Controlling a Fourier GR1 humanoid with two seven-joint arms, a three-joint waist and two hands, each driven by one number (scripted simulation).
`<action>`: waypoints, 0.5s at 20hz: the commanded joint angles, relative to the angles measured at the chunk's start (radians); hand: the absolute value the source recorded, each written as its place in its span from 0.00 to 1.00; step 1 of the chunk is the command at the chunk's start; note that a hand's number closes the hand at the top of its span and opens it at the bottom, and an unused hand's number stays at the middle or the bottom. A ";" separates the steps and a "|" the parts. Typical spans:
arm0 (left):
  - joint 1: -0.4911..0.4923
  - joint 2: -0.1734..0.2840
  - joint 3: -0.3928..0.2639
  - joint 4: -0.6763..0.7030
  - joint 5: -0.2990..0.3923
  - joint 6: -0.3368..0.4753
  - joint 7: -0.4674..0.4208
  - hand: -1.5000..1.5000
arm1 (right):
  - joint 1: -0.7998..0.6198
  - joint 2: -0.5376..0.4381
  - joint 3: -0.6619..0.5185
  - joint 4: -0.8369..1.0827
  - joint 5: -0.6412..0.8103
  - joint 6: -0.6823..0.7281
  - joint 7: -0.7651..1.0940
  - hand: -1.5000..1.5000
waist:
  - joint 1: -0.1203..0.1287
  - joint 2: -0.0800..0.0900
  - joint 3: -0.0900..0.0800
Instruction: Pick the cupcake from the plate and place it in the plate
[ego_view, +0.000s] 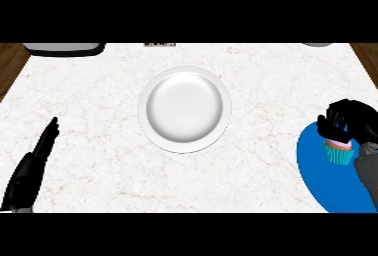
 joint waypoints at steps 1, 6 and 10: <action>-0.037 -0.007 0.009 0.027 -0.004 0.005 0.016 0.50 | -0.011 -0.011 -0.022 -0.173 0.021 -0.048 0.072 1.00 | -0.018 -0.004 -0.001; 0.047 -0.018 -0.004 -0.022 -0.021 0.011 -0.009 0.50 | 0.012 -0.002 -0.011 -0.406 0.047 -0.102 0.083 1.00 | -0.012 -0.007 -0.001; 0.037 -0.047 -0.024 0.011 -0.051 0.036 -0.024 0.50 | 0.035 0.028 0.028 -0.615 -0.023 -0.056 0.033 1.00 | -0.020 -0.007 0.000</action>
